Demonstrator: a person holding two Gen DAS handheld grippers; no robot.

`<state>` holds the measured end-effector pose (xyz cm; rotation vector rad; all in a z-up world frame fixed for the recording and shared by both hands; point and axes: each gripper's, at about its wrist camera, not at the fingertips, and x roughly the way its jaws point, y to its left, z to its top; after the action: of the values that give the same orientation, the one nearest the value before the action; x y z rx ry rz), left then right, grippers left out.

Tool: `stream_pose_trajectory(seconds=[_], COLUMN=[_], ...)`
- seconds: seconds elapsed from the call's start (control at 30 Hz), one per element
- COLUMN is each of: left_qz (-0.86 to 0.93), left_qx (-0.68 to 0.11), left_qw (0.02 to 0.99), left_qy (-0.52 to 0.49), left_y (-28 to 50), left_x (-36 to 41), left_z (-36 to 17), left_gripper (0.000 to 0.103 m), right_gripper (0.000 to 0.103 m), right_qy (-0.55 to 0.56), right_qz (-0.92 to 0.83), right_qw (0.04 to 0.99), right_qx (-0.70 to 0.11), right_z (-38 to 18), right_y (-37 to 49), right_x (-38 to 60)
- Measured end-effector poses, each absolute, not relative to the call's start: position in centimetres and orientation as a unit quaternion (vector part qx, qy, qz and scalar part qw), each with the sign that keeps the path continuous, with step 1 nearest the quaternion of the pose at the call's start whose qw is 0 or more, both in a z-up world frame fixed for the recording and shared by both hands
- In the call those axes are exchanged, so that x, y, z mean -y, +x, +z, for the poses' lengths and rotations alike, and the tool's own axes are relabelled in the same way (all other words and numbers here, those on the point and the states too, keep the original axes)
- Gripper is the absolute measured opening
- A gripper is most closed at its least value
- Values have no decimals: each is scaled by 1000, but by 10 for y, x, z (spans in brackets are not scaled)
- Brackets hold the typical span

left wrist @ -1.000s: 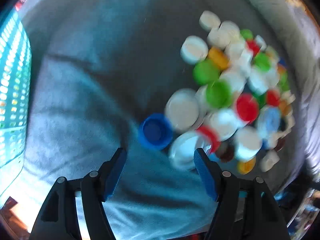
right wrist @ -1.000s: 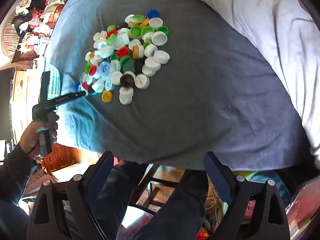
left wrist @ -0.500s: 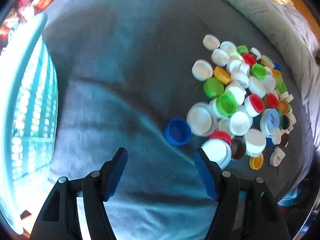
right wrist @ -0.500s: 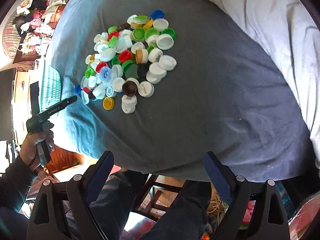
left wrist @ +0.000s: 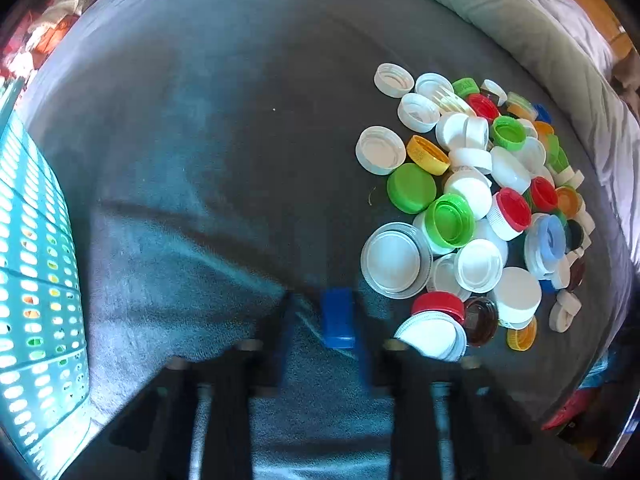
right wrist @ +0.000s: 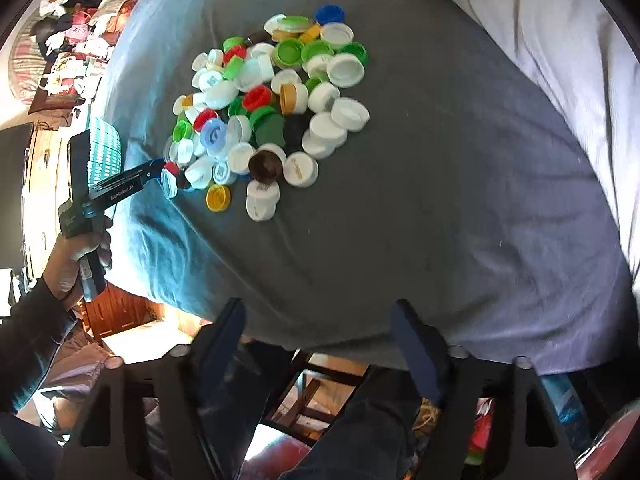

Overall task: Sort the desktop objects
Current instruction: 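Grasp a blue cap with the left tool while the right tool grasps a white cap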

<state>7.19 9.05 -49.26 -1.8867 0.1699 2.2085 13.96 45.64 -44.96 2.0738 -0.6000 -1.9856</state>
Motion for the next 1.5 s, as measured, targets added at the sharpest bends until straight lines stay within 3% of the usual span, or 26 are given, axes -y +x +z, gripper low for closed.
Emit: stream_pose_trajectory(seconds=[0.07, 0.3, 0.37, 0.43, 0.47, 0.73, 1.0, 1.07, 1.1, 1.5], left_qz=[751, 755, 757, 755, 754, 750, 750, 749, 748, 755], left_qx=[-58, -46, -43, -42, -43, -26, -27, -26, -26, -25], left_qw=[117, 112, 111, 110, 108, 107, 109, 110, 111, 133], left_qy=[-647, -644, -642, -645, -647, -652, -652, -653, -653, -641], left_y=[75, 79, 79, 75, 73, 63, 64, 65, 66, 76], left_x=[-91, -88, -88, -85, -91, -94, -95, -95, -96, -114], left_z=[-491, -476, -472, -473, -476, -472, -468, -468, -467, -409], left_gripper=[12, 12, 12, 12, 12, 12, 12, 12, 12, 12], right_gripper=[59, 53, 53, 49, 48, 49, 48, 44, 34, 34], right_qy=[697, 672, 645, 641, 654, 645, 660, 661, 661, 645], right_qz=[-682, -708, -726, -730, -725, -702, -698, -699, -701, -726], right_qw=[102, 89, 33, 31, 75, 70, 66, 62, 61, 38], right_qx=[199, 200, 237, 235, 203, 293, 272, 266, 260, 236], right_z=[-448, -442, -444, -448, -453, -503, -525, -529, -529, -484], right_y=[134, 116, 109, 101, 94, 42, 25, 24, 24, 41], right_x=[-457, -462, -468, -473, -475, -495, -483, -482, -482, -498])
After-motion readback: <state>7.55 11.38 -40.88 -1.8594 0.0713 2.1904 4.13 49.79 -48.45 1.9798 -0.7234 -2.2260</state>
